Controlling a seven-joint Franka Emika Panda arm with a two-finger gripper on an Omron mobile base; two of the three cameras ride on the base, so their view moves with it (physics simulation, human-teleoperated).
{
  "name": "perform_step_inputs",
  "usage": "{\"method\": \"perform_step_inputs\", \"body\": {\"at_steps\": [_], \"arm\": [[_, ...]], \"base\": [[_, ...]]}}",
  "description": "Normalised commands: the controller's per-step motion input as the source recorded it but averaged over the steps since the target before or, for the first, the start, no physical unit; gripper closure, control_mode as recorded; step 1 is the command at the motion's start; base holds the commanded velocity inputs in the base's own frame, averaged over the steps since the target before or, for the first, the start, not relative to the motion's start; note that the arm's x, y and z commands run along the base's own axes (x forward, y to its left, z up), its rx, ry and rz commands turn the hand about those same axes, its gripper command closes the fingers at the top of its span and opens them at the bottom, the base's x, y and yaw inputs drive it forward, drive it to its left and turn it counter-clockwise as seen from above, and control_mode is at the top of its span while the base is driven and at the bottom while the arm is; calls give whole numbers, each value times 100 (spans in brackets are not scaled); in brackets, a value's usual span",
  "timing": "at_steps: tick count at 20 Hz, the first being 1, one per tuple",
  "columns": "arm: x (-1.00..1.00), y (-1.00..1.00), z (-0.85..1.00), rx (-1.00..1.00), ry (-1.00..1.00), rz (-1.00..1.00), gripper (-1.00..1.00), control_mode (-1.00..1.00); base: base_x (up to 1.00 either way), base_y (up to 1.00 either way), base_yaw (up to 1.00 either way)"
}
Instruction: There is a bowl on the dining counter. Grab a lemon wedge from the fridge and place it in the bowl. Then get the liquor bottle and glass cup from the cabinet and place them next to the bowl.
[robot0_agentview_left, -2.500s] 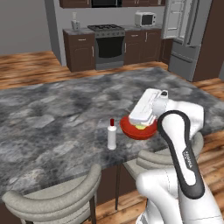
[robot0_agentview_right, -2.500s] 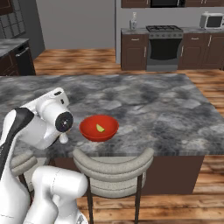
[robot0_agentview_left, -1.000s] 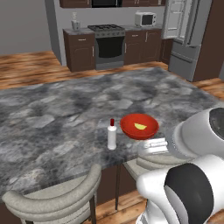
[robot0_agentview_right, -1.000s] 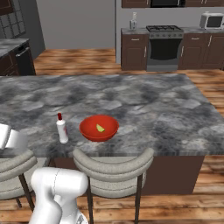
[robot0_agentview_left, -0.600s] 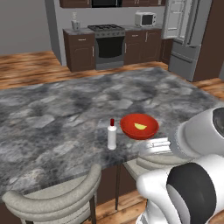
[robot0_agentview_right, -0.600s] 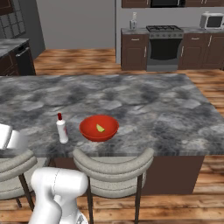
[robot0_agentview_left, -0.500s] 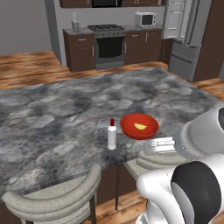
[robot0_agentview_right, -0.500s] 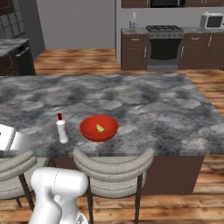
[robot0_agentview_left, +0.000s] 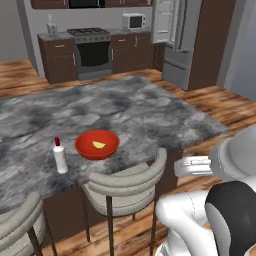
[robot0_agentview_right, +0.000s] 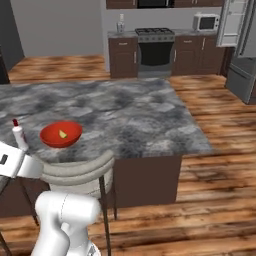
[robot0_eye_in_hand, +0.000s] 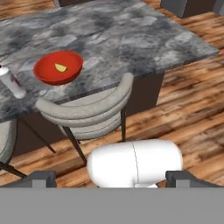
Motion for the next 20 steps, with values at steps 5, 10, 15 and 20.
{"method": "perform_step_inputs", "body": {"at_steps": [5, 10, 15, 20], "arm": [[0, 0, 0, 0, 0, 0, -100, 100], [0, 0, 0, 0, 0, 0, -100, 100], [0, 0, 0, 0, 0, 0, -100, 100], [0, 0, 0, 0, 0, 0, -100, 100]], "base": [[-20, -100, -25], [5, -100, -21], [45, -100, -13], [78, -100, -3]]}}
